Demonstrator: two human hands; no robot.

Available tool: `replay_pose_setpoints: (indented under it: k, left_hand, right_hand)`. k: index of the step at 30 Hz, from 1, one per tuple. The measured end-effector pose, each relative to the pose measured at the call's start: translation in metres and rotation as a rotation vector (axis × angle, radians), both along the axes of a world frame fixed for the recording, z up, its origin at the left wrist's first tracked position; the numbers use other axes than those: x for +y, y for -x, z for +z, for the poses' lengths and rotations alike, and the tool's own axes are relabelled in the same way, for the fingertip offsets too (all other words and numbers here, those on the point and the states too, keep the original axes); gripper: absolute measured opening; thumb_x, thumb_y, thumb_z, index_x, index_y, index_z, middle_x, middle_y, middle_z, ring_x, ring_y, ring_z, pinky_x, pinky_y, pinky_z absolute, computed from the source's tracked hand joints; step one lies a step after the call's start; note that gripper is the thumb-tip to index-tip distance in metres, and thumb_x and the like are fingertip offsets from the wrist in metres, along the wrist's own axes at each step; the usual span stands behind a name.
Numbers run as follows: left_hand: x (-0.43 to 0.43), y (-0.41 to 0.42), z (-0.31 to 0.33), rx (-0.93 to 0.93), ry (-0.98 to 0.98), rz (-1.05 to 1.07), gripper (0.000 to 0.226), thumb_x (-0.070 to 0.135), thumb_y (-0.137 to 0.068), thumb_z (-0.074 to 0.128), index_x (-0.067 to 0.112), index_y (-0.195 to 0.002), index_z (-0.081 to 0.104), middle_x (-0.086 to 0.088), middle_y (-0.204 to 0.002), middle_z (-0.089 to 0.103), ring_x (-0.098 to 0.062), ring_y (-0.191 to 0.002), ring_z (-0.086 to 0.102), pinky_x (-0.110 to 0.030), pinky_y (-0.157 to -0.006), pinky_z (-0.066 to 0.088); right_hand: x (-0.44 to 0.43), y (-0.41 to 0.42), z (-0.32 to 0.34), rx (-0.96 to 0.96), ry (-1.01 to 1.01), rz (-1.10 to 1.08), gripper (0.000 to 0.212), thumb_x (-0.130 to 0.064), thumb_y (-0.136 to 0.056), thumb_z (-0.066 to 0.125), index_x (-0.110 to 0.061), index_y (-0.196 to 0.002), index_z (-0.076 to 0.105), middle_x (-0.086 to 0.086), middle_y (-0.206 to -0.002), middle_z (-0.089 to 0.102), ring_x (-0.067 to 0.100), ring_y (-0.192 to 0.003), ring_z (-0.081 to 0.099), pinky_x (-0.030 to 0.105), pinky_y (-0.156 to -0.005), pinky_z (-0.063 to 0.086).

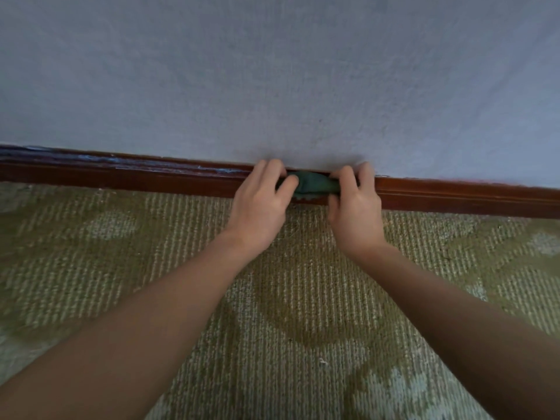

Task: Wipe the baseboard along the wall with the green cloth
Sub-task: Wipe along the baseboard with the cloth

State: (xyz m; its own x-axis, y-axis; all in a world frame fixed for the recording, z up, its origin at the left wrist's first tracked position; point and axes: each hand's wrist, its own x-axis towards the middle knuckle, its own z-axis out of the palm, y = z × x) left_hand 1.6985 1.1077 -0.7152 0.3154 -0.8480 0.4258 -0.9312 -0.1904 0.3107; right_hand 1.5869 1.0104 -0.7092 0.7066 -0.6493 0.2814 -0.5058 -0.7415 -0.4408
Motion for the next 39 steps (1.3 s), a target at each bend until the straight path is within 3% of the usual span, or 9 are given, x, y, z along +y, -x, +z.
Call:
replay_pose_setpoints:
  k: [6, 15, 19, 22, 26, 29, 32, 35, 39]
  left_hand:
    - [0.015, -0.009, -0.010, 0.057, 0.037, 0.081, 0.028, -0.023, -0.067, 0.063, -0.018, -0.095, 0.062, -0.030, -0.085, 0.057, -0.041, -0.073, 0.058, -0.044, -0.052, 0.052]
    - [0.029, -0.024, -0.006, 0.022, -0.046, 0.044, 0.032, -0.023, -0.062, 0.070, -0.016, -0.092, 0.061, -0.027, -0.077, 0.055, -0.036, -0.061, 0.056, -0.034, -0.043, 0.043]
    - [0.037, -0.034, -0.003, 0.140, -0.020, 0.130, 0.018, -0.012, -0.075, 0.064, -0.005, -0.090, 0.056, -0.012, -0.072, 0.054, -0.021, -0.064, 0.050, -0.038, -0.049, 0.045]
    - [0.033, -0.034, 0.000, -0.054, 0.004, 0.046, 0.015, -0.012, -0.074, 0.052, -0.014, -0.084, 0.063, -0.024, -0.075, 0.057, -0.029, -0.075, 0.038, -0.038, -0.050, 0.039]
    - [0.028, -0.044, 0.004, -0.398, 0.019, -0.114, 0.017, -0.009, -0.079, 0.049, -0.005, -0.077, 0.066, -0.018, -0.070, 0.059, -0.027, -0.065, 0.054, -0.035, -0.053, 0.043]
    - [0.030, -0.053, 0.003, -0.490, -0.001, -0.164, 0.017, -0.008, -0.079, 0.050, -0.003, -0.079, 0.066, -0.017, -0.071, 0.059, -0.027, -0.065, 0.055, -0.035, -0.055, 0.044]
    - [0.039, -0.051, 0.000, -0.310, -0.039, -0.005, 0.022, 0.003, -0.081, 0.045, -0.007, -0.086, 0.064, -0.011, -0.074, 0.060, -0.030, -0.068, 0.059, -0.033, -0.054, 0.046]
    - [0.033, -0.041, -0.009, -0.071, -0.005, 0.183, 0.024, 0.015, -0.091, 0.043, -0.002, -0.094, 0.060, 0.019, -0.076, 0.044, -0.021, -0.082, 0.048, -0.024, -0.064, 0.036]
    - [0.024, -0.039, 0.001, -0.341, 0.035, -0.079, 0.018, -0.010, -0.079, 0.047, -0.008, -0.078, 0.066, -0.017, -0.069, 0.059, -0.028, -0.065, 0.054, -0.033, -0.054, 0.043]
  right_hand:
    - [0.010, -0.016, 0.001, -0.025, 0.013, 0.080, 0.024, 0.017, -0.072, 0.062, 0.006, -0.094, 0.060, 0.029, -0.099, 0.053, 0.040, -0.066, 0.057, 0.042, -0.052, 0.051]
    - [0.019, -0.028, 0.003, -0.036, 0.047, 0.125, 0.021, 0.018, -0.067, 0.065, 0.010, -0.086, 0.062, 0.031, -0.089, 0.056, 0.040, -0.059, 0.057, 0.038, -0.046, 0.047]
    - [0.030, -0.041, 0.002, -0.026, 0.016, 0.143, 0.022, 0.016, -0.068, 0.066, 0.009, -0.088, 0.062, 0.031, -0.092, 0.055, 0.040, -0.059, 0.057, 0.038, -0.045, 0.047]
    - [0.025, -0.031, 0.000, -0.033, 0.029, 0.148, 0.026, 0.015, -0.068, 0.068, 0.008, -0.092, 0.062, 0.032, -0.093, 0.054, 0.041, -0.058, 0.057, 0.042, -0.044, 0.050]
    - [0.024, -0.030, -0.002, -0.020, 0.051, 0.134, 0.027, 0.017, -0.065, 0.070, 0.009, -0.091, 0.063, 0.032, -0.090, 0.055, 0.040, -0.056, 0.058, 0.040, -0.046, 0.050]
    - [0.029, -0.035, -0.001, -0.012, 0.029, 0.114, 0.026, 0.017, -0.067, 0.069, 0.010, -0.091, 0.063, 0.032, -0.092, 0.055, 0.042, -0.059, 0.058, 0.042, -0.049, 0.050]
    - [0.029, -0.035, 0.004, -0.002, 0.049, 0.171, 0.025, 0.015, -0.069, 0.069, 0.009, -0.092, 0.063, 0.031, -0.092, 0.055, 0.040, -0.058, 0.058, 0.042, -0.046, 0.051]
    - [0.022, -0.035, 0.012, 0.000, 0.073, 0.187, 0.023, 0.016, -0.066, 0.069, 0.008, -0.087, 0.063, 0.030, -0.089, 0.056, 0.038, -0.054, 0.056, 0.039, -0.043, 0.047]
    - [0.013, -0.025, 0.009, 0.009, 0.092, 0.186, 0.023, 0.018, -0.065, 0.069, 0.009, -0.085, 0.063, 0.030, -0.086, 0.056, 0.037, -0.051, 0.055, 0.039, -0.041, 0.050]
